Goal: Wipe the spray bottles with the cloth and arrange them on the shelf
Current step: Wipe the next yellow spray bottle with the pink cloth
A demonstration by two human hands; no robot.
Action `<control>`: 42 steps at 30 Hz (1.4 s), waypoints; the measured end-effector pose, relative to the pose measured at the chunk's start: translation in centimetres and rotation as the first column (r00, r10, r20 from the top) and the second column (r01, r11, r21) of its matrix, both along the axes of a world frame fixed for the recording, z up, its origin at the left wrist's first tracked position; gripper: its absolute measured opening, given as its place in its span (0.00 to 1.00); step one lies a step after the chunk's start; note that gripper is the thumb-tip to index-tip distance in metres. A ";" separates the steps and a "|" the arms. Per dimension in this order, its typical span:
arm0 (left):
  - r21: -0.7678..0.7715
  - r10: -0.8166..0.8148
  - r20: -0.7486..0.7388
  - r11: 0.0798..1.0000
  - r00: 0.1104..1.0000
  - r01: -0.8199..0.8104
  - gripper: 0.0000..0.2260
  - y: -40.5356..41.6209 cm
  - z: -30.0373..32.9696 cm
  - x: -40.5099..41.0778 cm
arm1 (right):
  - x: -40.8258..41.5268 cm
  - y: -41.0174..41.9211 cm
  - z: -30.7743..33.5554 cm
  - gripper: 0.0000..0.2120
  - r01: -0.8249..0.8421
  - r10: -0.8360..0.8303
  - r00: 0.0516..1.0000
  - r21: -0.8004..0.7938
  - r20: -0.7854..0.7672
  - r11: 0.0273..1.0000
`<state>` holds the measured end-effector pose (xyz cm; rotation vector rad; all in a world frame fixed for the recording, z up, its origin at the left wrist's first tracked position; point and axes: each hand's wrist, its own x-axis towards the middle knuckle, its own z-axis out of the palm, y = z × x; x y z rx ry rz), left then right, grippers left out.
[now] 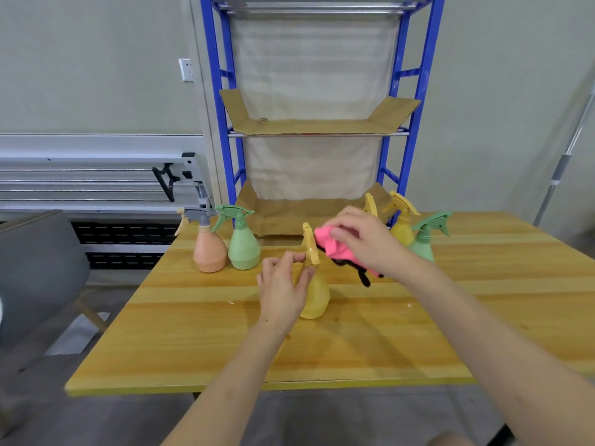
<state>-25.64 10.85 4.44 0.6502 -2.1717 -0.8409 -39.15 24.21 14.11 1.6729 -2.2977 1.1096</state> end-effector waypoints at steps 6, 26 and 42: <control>-0.027 0.015 0.001 1.000 1.000 -0.015 0.09 -0.1 -0.6 -0.2 | 0.1 -4.0 1.2 0.10 -0.009 0.012 0.997 0.036 -0.079 0.999; 0.086 0.069 -0.034 0.994 0.997 -0.066 0.09 1.3 0.0 1.0 | 0.6 2.2 -1.0 0.10 0.059 -0.060 0.997 0.015 0.050 0.998; 0.137 -0.133 -0.136 0.979 0.982 0.152 0.09 -4.5 4.2 0.4 | 1.5 -1.2 0.7 0.07 0.152 -0.127 0.970 -0.112 0.206 0.982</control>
